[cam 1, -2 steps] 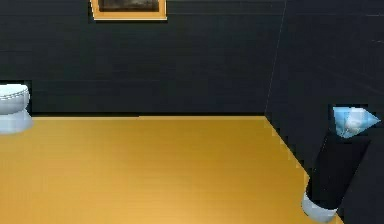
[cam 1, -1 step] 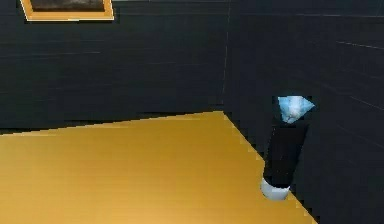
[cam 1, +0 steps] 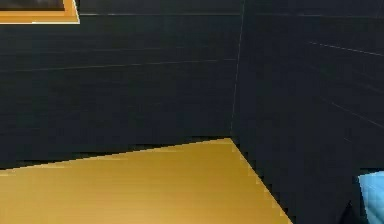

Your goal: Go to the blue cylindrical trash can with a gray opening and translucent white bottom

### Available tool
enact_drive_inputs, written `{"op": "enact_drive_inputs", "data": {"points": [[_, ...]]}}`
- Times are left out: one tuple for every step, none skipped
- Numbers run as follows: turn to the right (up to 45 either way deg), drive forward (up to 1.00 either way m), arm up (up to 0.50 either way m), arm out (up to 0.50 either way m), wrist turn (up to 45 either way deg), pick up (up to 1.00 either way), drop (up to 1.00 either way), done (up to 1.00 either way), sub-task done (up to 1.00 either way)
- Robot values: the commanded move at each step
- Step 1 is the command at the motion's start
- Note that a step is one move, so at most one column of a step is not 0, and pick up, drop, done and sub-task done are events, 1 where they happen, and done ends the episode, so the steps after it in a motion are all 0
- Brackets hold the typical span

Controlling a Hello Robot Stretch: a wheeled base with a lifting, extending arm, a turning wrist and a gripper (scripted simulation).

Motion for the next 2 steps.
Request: {"op": "enact_drive_inputs", "data": {"points": [[45.0,0.00,0.00,0.00,0.0,0.00,0.00,0.00,0.00],[0.0,0.00,0.00,0.00,0.0,0.00,0.00,1.00,0.00]]}}
